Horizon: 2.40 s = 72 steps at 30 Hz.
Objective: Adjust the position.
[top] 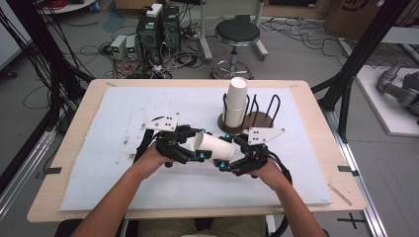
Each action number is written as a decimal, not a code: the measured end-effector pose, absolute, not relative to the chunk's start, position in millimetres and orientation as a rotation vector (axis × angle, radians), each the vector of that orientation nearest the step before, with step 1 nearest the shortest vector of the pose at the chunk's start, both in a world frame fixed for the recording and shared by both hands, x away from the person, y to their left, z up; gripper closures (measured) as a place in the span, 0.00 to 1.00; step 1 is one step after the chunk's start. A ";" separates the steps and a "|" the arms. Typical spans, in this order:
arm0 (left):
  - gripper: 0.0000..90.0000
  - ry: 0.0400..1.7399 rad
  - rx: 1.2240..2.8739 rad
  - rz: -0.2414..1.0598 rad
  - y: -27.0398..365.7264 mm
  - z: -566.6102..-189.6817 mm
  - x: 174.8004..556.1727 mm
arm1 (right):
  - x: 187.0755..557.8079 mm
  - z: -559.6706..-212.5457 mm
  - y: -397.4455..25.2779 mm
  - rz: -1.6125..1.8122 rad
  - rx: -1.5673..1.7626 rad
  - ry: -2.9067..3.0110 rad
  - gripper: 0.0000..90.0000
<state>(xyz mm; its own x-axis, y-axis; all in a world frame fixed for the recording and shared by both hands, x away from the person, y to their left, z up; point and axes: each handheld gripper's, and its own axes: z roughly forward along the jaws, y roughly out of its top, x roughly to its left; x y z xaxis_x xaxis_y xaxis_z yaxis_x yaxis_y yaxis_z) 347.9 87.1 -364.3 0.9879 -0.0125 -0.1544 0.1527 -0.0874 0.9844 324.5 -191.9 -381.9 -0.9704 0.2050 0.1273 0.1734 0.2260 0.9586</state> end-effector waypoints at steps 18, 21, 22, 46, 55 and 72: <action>0.19 0.127 1.891 -0.067 84.1 -359.0 340.4 | 321.6 -378.8 -191.6 1.710 0.293 2.575 0.41; 0.19 0.083 1.995 -0.037 83.8 -354.8 336.5 | 320.8 -376.9 -188.8 1.647 0.267 2.595 0.41; 0.19 0.073 2.021 -0.034 83.7 -353.9 335.9 | 319.3 -375.5 -187.3 1.620 0.274 2.614 0.41; 0.40 -0.006 2.168 -0.110 77.1 -360.1 334.7 | 311.2 -375.5 -167.8 1.358 0.146 2.759 0.42; 0.41 -0.001 2.100 -0.107 80.0 -359.1 336.8 | 312.4 -371.3 -173.8 1.459 0.185 2.701 0.32; 0.41 0.135 1.769 -0.113 103.9 -365.2 344.2 | 319.8 -360.7 -204.8 1.837 0.372 2.449 0.23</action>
